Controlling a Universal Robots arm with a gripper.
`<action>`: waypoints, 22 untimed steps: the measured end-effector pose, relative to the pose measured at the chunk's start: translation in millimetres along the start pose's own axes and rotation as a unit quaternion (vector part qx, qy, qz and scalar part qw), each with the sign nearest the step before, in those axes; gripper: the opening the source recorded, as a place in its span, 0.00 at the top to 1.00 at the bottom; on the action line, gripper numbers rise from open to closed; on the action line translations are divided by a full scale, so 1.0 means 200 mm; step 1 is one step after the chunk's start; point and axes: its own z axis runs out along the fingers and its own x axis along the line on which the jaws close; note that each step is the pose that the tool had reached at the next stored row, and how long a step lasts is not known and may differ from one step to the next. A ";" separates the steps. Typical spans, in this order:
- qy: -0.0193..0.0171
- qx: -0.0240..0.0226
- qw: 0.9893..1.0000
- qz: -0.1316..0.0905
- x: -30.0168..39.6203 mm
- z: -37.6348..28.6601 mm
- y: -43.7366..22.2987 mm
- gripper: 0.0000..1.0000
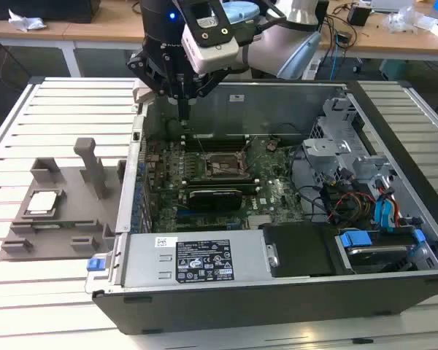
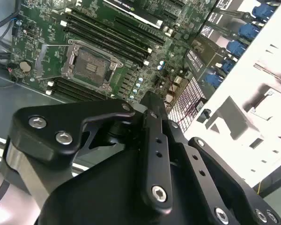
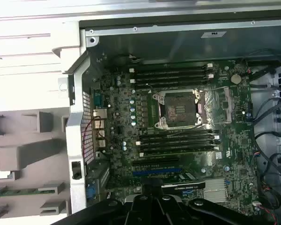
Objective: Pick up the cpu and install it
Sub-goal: 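Reach for the cpu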
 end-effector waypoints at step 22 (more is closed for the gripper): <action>0.000 0.000 1.000 0.000 0.291 -0.008 -0.022 0.89</action>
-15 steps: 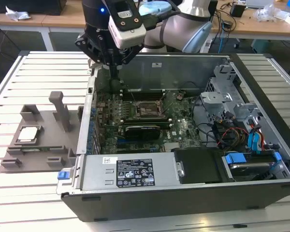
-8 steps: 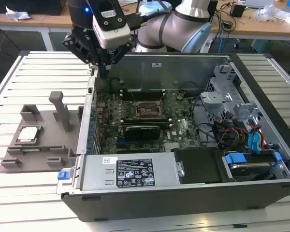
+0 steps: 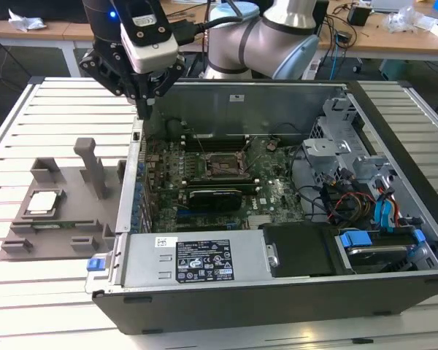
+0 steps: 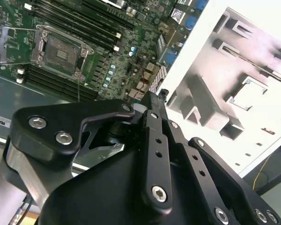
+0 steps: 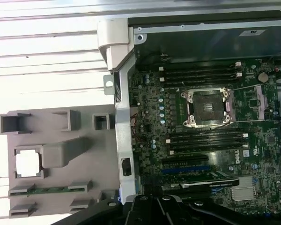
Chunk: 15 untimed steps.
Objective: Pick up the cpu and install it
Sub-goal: 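Reach for the cpu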
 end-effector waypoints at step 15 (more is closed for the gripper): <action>0.000 0.000 1.000 0.000 0.153 -0.004 -0.011 0.89</action>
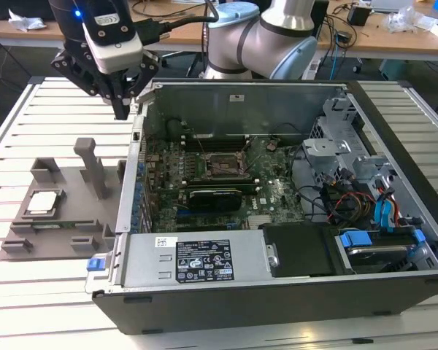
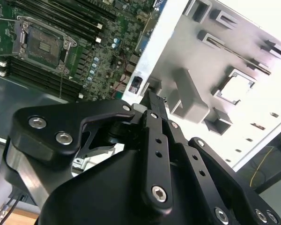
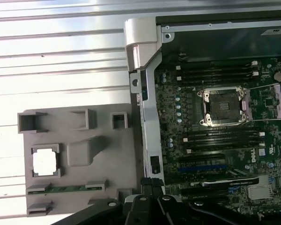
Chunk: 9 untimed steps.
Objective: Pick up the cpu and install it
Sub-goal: 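Reach for the cpu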
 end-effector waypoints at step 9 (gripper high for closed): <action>0.000 0.000 1.000 0.000 0.047 -0.001 -0.004 0.89</action>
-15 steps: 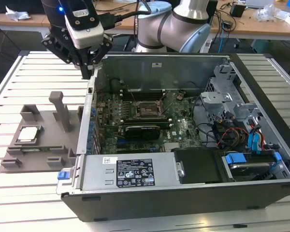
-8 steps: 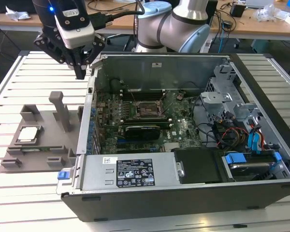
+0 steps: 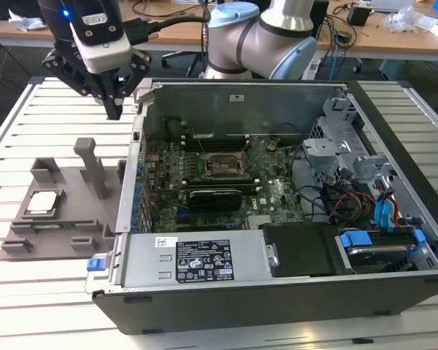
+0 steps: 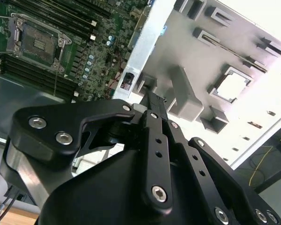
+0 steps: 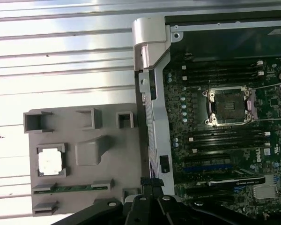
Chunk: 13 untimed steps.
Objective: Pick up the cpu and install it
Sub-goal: 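Reach for the cpu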
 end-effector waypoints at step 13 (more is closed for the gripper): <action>0.000 0.000 1.000 0.000 0.162 -0.004 -0.012 0.89</action>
